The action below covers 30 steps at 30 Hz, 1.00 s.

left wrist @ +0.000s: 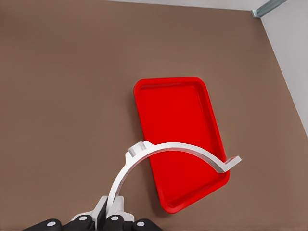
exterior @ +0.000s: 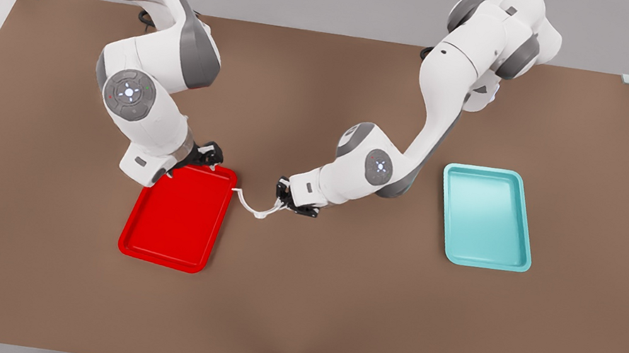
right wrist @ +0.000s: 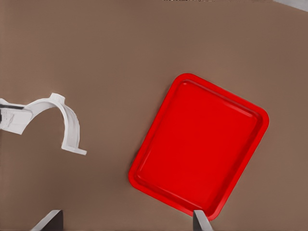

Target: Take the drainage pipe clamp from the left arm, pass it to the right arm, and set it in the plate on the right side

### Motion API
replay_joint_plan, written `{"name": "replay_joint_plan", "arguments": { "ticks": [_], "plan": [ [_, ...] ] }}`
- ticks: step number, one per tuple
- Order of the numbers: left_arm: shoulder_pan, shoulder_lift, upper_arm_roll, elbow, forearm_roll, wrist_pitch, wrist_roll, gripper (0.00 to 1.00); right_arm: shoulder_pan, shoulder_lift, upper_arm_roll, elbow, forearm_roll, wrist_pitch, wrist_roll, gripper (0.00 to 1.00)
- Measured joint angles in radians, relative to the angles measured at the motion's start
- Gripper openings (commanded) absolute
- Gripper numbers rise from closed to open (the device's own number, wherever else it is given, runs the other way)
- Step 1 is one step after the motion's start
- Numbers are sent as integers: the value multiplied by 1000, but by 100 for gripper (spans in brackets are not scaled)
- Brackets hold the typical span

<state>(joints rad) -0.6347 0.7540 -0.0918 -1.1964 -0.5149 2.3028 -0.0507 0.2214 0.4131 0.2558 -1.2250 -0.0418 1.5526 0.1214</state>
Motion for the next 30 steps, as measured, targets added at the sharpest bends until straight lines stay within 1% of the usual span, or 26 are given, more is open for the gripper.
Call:
{"name": "replay_joint_plan", "arguments": {
  "ticks": [7, 15, 21, 30],
  "plan": [
    [-11, 8, 1, -1, 0, 11, 16, 21, 72, 65, 19, 4, -1, 96, -20, 100],
    [-14, 7, 2, 0, 1, 21, 20, 21, 84, 109, 20, -7, -29, 212, -39, 100],
    [-11, 5, 3, 2, 1, 23, 22, 21, 90, 138, 22, -13, -38, 244, -52, 100],
    [-10, 5, 3, 1, 1, 24, 25, 21, 81, 139, 21, -56, -52, 254, -65, 100]
  ]
}}
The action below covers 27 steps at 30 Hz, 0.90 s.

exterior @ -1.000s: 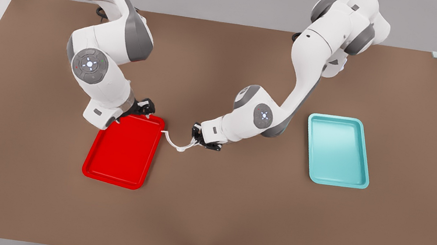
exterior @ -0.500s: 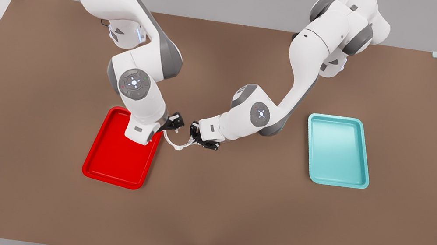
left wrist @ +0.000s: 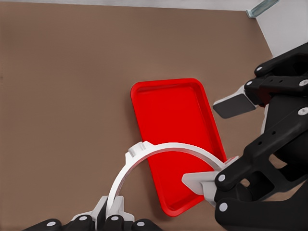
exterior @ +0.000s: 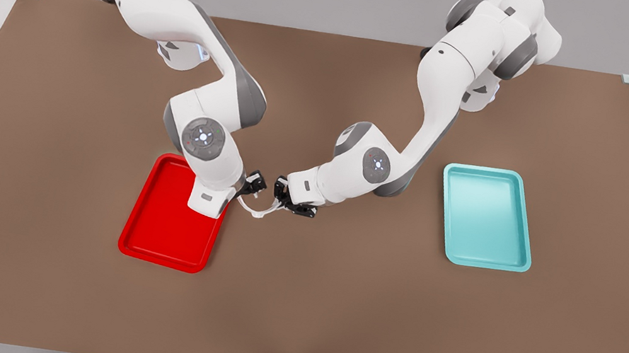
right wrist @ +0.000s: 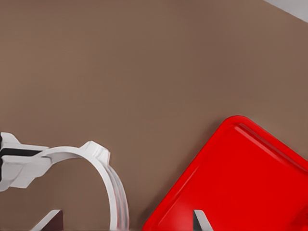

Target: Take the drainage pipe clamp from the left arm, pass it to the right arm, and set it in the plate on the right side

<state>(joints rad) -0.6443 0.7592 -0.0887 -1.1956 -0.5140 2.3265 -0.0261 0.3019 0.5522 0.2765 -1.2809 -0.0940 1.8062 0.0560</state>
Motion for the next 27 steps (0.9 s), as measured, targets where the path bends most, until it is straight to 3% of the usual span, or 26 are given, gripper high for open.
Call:
{"name": "replay_joint_plan", "arguments": {
  "ticks": [6, 7, 8, 9, 16, 18, 19, 22, 27],
  "plan": [
    [-1, 1, 0, 0, 0, 0, 1, 21, -8, -3, 0, -36, -2, -5, -11, 100],
    [-2, 1, 0, 0, 0, 0, 1, 21, -11, -1, 0, -40, -1, -5, -15, 75],
    [-2, 1, 0, 0, 0, 0, 1, 21, -15, 1, -1, -42, -1, -4, -21, 44],
    [-2, 1, 0, 0, 0, 0, 1, 21, -17, 2, -1, -44, 0, -3, -27, 22],
    [-3, 1, 0, 0, 4, 1, -4, 21, -21, 3, 1, -43, 11, 10, -63, 21],
    [-2, 3, 0, 0, -2, 2, -2, 38, -22, 3, 0, -43, 13, 15, -71, 21],
    [-2, 4, 0, 0, -5, 2, 0, 40, -22, 3, 0, -43, 13, 16, -74, 21],
    [-2, 5, 0, 0, -25, 1, 16, 100, -23, 3, -1, -43, 11, 19, -83, 21],
    [-3, 3, -2, 0, -45, -1, 45, 100, -21, 1, -1, -44, 8, 16, -94, 21]
  ]
}}
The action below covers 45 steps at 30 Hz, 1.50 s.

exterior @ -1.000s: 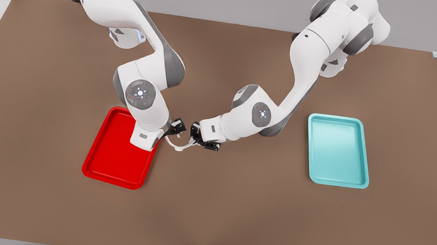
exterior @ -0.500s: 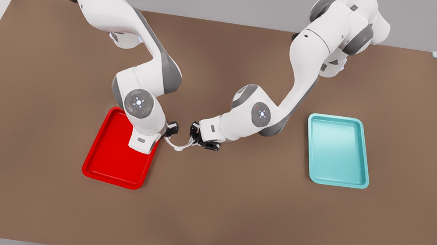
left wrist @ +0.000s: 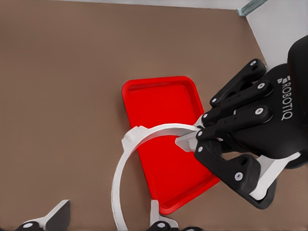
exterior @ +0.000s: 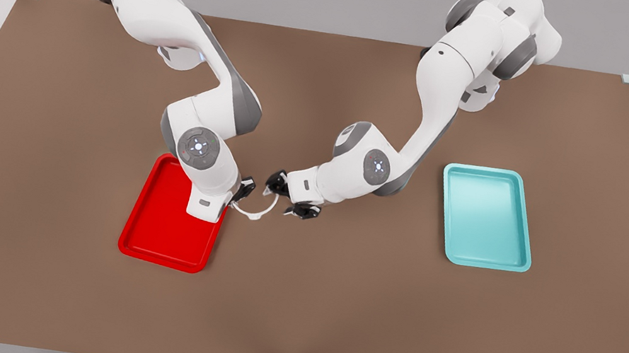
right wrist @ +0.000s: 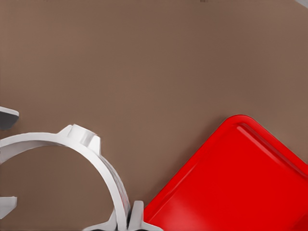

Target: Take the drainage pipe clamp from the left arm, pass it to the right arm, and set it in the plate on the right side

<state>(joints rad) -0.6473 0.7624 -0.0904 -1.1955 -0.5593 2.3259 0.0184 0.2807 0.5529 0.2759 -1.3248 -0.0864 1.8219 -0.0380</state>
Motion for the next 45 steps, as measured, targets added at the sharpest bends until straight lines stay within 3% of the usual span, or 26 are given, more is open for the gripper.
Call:
{"name": "replay_joint_plan", "arguments": {
  "ticks": [3, 8, 14, 17, 21, 45],
  "plan": [
    [16, -24, -2, 1, 15, -22, -10, 100, -33, -38, 0, -54, -2, -9, -4, 21],
    [205, -96, 2, 4, 38, -192, -16, 100, -138, -155, -1, -243, -5, -13, 2, 21],
    [461, -206, 63, 4, 399, -518, -16, 100, -293, -165, -1, -354, -16, -11, 10, 21],
    [581, -351, 82, -24, 469, -640, -8, 100, -371, -129, -1, -380, -21, -5, 13, 21],
    [591, -467, 91, -116, 505, -742, 8, 100, -401, -97, -1, -383, -23, -1, 17, 21],
    [586, -408, 87, -115, 575, -817, -58, 100, -386, 22, 0, -354, -27, -57, 56, 22]
  ]
}}
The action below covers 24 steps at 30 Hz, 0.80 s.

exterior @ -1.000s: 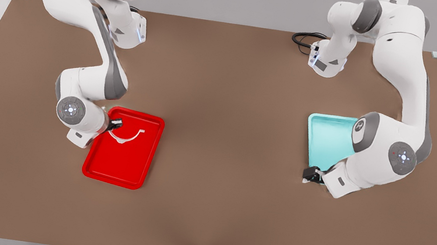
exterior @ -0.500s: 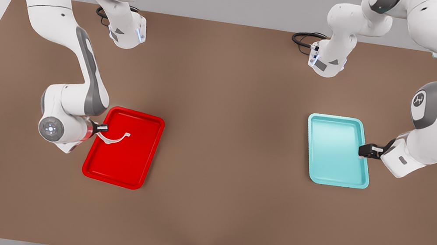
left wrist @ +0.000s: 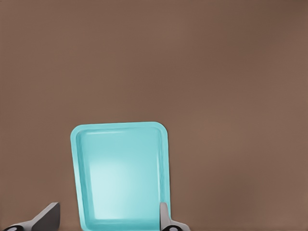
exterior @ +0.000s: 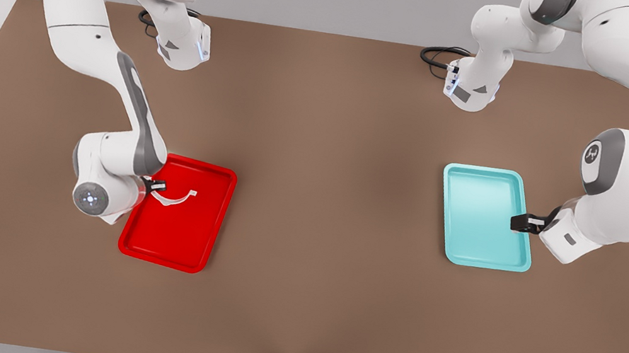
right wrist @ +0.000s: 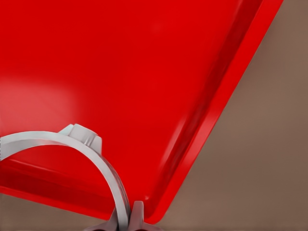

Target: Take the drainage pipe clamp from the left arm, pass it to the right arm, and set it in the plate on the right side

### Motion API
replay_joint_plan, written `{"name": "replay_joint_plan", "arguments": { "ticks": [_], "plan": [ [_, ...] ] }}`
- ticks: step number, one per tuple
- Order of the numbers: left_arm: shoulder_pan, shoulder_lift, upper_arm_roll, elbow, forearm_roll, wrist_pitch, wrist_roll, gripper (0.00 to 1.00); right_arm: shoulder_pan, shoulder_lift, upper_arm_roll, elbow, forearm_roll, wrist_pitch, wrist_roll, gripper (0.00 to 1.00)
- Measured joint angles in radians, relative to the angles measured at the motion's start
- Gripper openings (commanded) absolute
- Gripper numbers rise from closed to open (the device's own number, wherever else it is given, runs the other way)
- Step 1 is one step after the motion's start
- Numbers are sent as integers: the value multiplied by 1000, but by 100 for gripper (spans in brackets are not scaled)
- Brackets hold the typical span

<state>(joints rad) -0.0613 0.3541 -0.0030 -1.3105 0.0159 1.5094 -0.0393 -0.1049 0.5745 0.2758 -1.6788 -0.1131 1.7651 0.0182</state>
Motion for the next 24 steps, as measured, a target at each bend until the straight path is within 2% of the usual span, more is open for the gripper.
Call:
{"name": "replay_joint_plan", "arguments": {
  "ticks": [4, 5, 6, 7, 8, 12, 13, 14, 16, 18, 20, 22, 24],
  "plan": [
    [0, 1, -1, 0, -1, 0, -7, 100, 5, 22, 0, 3, -11, -4, 10, 23],
    [0, 1, -2, 0, -1, 0, -9, 100, 5, 31, 0, 8, -13, -4, 12, 27],
    [0, 1, -3, 0, -1, 0, -10, 100, 7, 39, 0, 13, -17, -3, 14, 35],
    [0, 1, -4, 0, -1, 0, -12, 100, 9, 43, 0, 16, -21, -3, 16, 82],
    [0, 2, -4, -1, -1, 0, -13, 100, 9, 48, 0, 17, -24, -3, 18, 92],
    [0, 3, -4, -1, -1, 0, -17, 100, 10, 53, 0, 17, -32, -3, 26, 92],
    [0, 4, -4, -1, -1, 0, -18, 100, 13, 52, 0, 18, -32, -3, 28, 100],
    [0, 4, -5, -1, -1, 1, -19, 100, 15, 32, 7, 25, -33, -5, 30, 100],
    [0, 5, -5, -1, -1, 1, -21, 100, 9, -69, 19, 68, -32, -13, 32, 100],
    [-9, 5, -5, 0, -1, 1, -23, 100, 5, -162, 25, 236, -30, -44, 30, 100],
    [-13, 5, -6, 0, -1, 2, -24, 100, 2, -300, 24, 299, -28, -78, 27, 100],
    [-14, 3, -6, 0, -2, 2, -25, 100, 1, -445, 23, 205, -17, -95, 24, 100],
    [-14, 1, -6, 1, -2, 2, -26, 100, -3, -488, 18, 154, 8, -101, 21, 100]
  ]
}}
